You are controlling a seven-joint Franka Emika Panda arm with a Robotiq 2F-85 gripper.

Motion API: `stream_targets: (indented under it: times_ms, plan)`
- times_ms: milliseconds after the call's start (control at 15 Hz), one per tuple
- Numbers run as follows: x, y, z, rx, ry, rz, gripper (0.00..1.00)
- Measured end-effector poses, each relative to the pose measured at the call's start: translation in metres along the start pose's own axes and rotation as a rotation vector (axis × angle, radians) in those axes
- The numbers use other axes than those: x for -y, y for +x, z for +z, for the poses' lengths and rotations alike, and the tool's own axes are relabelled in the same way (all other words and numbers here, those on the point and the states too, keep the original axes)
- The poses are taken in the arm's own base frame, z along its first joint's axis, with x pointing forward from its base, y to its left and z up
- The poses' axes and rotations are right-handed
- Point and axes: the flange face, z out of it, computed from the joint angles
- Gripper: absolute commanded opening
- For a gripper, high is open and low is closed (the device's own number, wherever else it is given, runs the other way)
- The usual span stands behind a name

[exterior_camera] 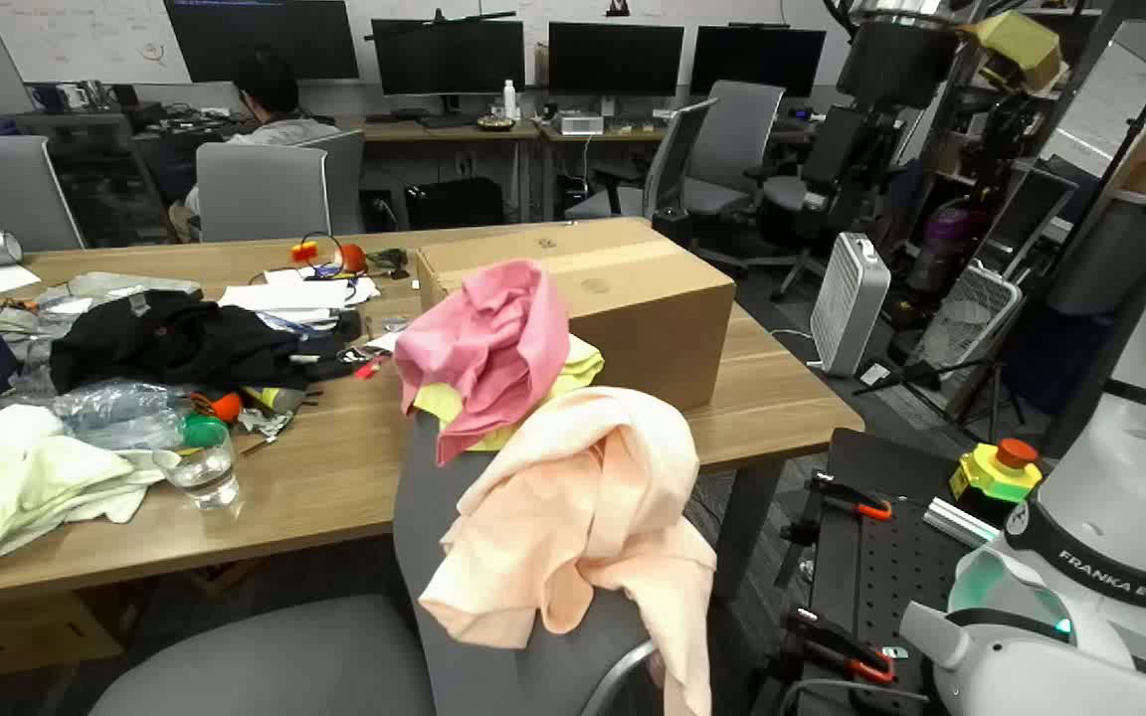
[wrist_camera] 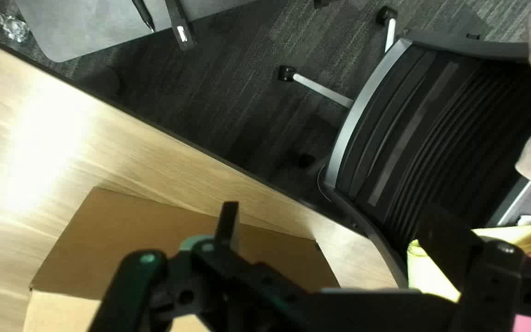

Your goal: Remove the t-shirts and yellow towel from the backrest of the grey chair and place them on top of the brown box

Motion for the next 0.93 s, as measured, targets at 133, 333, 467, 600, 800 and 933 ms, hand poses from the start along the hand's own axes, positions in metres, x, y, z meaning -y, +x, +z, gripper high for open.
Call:
stream_targets:
  times_ms: [133, 333, 467, 600, 800, 933]
  plan:
    - [0.0, 0.0, -0.002, -0.006, 0.001, 0.0, 1.0]
    - [0.0, 0.0, -0.003, -0.008, 0.001, -0.001, 1.0]
    - [0.0, 0.0, -0.001, -0.002, 0.0, -0.001, 1.0]
    - [0.003, -0.002, 0.005, 0.01, -0.007, -0.012, 1.0]
    - [0.019, -0.011, 0.019, 0.037, -0.033, -0.08, 1.0]
    - [0.038, -0.02, 0.029, 0.052, -0.048, -0.144, 1.0]
